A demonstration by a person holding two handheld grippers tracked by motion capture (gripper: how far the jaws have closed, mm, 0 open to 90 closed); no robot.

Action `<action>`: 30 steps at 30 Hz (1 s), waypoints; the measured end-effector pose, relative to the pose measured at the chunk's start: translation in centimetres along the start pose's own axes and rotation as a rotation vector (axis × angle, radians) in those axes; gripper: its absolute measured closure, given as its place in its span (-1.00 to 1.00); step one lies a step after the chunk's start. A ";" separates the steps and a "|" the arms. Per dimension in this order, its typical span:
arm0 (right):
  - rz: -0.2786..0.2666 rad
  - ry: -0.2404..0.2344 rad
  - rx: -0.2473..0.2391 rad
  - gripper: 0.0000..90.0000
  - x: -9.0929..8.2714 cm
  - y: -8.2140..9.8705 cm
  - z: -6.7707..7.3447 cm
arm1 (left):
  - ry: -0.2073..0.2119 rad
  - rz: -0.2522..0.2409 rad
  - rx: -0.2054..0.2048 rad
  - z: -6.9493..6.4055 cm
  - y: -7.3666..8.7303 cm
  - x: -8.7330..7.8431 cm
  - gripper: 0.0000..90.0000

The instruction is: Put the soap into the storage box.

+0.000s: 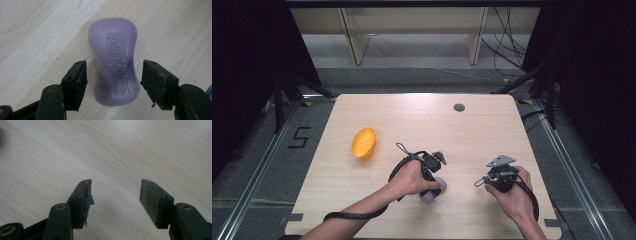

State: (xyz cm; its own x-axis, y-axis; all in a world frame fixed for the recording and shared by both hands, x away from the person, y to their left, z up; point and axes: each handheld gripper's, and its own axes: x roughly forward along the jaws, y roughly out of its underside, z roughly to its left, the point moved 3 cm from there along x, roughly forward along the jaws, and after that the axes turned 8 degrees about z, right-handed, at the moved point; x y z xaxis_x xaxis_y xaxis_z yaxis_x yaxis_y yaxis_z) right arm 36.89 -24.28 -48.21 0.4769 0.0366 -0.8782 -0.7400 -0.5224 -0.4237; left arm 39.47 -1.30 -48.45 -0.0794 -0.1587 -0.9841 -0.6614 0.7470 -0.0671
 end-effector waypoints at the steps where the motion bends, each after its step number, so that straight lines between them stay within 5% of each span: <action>1: 0.000 0.000 0.000 -0.03 0.0 0.0 0.0 | 0.002 -0.019 -0.019 -0.1 -0.1 0.2 -0.19; 2: 0.000 0.000 0.000 -0.03 0.0 0.0 0.0 | -0.009 -0.004 0.003 0.0 -0.1 0.2 -0.19; 10: 0.000 -0.001 0.004 -0.04 0.0 0.0 0.0 | 0.001 -0.004 -0.028 -0.5 -0.6 0.7 -0.20; 13: 0.000 -0.002 0.001 -0.04 0.0 0.0 0.0 | -0.014 0.027 0.000 -0.4 -0.6 0.8 -0.19; 14: 0.000 -0.002 0.000 -0.04 0.0 0.0 0.0 | -0.008 0.008 -0.030 -0.6 -0.7 1.0 -0.20; 19: -0.005 0.003 -0.009 -0.04 0.1 0.0 -0.1 | -0.034 0.039 -0.006 -0.4 -0.9 1.2 -0.19; 23: 0.000 -0.003 0.000 -0.04 0.0 0.0 0.0 | -0.035 0.031 -0.035 -0.5 -1.0 1.5 -0.19; 25: 0.000 -0.003 0.000 -0.04 0.0 0.0 0.0 | -0.041 0.061 -0.003 -0.4 -1.0 1.5 -0.18; 29: 0.001 -0.004 0.000 -0.04 0.0 0.0 0.0 | -0.041 0.049 -0.027 -0.6 -1.2 1.9 -0.17; 30: 0.002 -0.004 0.001 -0.04 0.0 0.0 0.0 | -0.046 0.072 -0.006 -0.5 -1.2 1.8 -0.16</action>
State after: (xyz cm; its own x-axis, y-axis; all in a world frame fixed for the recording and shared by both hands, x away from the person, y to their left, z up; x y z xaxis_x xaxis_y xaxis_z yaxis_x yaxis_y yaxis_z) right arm 36.87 -24.25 -48.24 0.4734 0.0393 -0.8800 -0.7412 -0.5220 -0.4221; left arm 39.75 -2.75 -50.09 -0.0932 -0.0749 -0.9928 -0.6599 0.7513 0.0053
